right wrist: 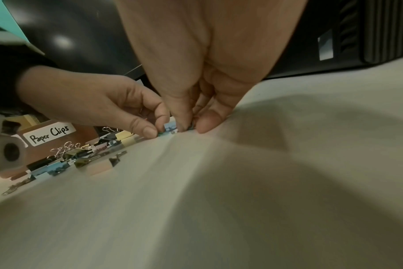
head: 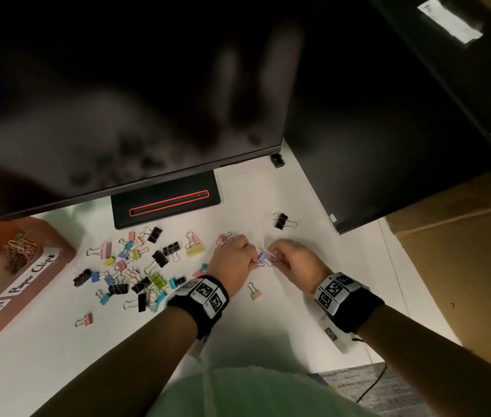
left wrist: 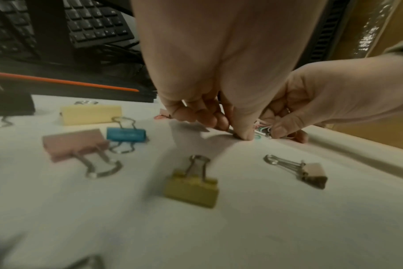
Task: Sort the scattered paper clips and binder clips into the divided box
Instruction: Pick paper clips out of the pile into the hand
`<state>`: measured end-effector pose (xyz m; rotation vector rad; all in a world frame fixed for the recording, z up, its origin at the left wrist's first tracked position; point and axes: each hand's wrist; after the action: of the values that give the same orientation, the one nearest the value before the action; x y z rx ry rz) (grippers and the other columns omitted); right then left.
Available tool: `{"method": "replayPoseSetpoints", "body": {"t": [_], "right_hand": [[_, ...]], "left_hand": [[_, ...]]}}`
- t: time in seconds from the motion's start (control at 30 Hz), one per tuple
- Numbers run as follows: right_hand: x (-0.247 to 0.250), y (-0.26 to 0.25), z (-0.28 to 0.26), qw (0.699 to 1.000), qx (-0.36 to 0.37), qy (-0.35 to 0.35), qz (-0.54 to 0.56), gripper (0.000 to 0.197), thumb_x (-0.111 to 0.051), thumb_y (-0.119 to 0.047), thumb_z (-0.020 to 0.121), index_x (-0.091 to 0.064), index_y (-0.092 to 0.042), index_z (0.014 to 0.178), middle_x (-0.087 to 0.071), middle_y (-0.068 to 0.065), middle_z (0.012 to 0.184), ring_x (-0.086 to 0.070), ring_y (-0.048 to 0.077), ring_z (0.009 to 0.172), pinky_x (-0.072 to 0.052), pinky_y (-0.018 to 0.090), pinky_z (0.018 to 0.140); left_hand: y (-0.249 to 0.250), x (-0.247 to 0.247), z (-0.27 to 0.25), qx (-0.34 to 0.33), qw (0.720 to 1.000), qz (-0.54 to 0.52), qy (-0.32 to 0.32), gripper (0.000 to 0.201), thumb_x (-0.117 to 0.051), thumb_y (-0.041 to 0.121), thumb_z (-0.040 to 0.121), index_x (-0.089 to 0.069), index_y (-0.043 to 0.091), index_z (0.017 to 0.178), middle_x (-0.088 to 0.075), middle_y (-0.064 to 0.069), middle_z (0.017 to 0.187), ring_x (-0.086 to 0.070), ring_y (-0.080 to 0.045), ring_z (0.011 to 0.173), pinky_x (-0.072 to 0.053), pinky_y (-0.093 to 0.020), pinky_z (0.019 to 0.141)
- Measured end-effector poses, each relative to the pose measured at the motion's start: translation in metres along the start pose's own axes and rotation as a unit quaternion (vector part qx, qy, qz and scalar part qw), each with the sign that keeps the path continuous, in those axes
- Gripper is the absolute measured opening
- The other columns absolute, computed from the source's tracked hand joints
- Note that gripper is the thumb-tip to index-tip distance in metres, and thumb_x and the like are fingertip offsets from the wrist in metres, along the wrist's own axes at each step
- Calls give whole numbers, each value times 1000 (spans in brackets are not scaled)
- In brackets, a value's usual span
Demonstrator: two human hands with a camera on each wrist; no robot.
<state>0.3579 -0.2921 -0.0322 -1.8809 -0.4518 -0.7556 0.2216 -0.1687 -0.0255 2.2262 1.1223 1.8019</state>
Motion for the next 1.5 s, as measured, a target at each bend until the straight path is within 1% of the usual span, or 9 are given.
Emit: {"method": "replayPoseSetpoints", "body": {"t": [0.1,0.2,0.33,0.47,0.6,1.07,1.17,1.37,1.5], "right_hand": [[-3,2,0,1000,0,10,1,16,-63,-5,83,-65,-5,99,-60,6,85,-49,12,79,-46,28,75],[-2,3,1,1000,-8,12,-6,13,-65,-9,83,-67,-7,96,-58,3,85,-49,11,77,-42,23,74],[3,5,6,1000,-12,16,-21,9,-65,-12,85,-69,-7,90,-49,-4,82,-46,11,73,-40,22,70],[3,4,11,999,-14,5,-38,9,-64,-14,85,-68,-8,89,-60,5,87,-54,18,78,-45,27,72],[4,-2,15,999,-18,4,-32,10,-64,-13,84,-67,-6,90,-63,10,88,-57,22,84,-41,26,73],[4,-9,18,998,-41,-15,-49,14,-61,-19,87,-67,-8,91,-59,7,90,-53,18,79,-43,25,74],[3,-10,19,997,-44,-19,-57,12,-61,-19,87,-66,-8,88,-52,-1,79,-47,14,74,-45,28,73],[-2,-20,23,994,-44,-84,-53,24,-59,-15,82,-64,-33,68,-64,-7,83,-57,10,77,-49,26,78],[0,-32,31,988,-70,-111,-83,29,-59,-20,82,-58,-37,58,-57,-5,78,-57,13,68,-41,22,66]], "left_hand": [[0,3,-4,5,999,33,-37,15,-48,21,92,-61,15,96,-58,-3,101,-51,-22,98,-37,-31,86],[-8,9,-12,-1,999,-46,24,10,-54,10,86,-62,11,93,-61,-7,92,-58,-25,87,-46,-33,80],[-36,28,-21,116,978,-73,155,15,-57,8,84,-66,16,94,-61,0,93,-57,-18,85,-50,-32,80],[-54,38,-18,183,975,-41,122,7,-62,18,83,-64,23,88,-66,5,87,-58,-21,89,-46,-36,81],[-46,37,-8,188,978,8,85,18,-61,32,86,-60,28,103,-70,10,88,-54,-18,95,-32,-34,81],[-46,48,1,106,993,-6,50,11,-55,25,91,-63,17,93,-65,1,93,-58,-19,90,-42,-31,84],[-56,76,-17,97,986,-97,97,10,-55,17,91,-62,15,97,-59,0,91,-57,-10,78,-46,-18,67],[-101,127,-80,143,973,-90,155,5,-62,20,86,-65,18,83,-57,5,87,-57,-4,73,-44,-17,67],[-120,127,-130,167,967,-107,162,3,-67,14,84,-65,16,83,-64,5,80,-59,-1,71,-41,-2,61]]}}
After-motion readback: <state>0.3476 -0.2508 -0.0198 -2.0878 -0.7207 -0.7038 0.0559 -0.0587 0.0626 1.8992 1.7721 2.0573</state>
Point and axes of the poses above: each hand's wrist, its own z-axis towards the middle knuckle, its own x-axis out of the back of the hand, y = z × x
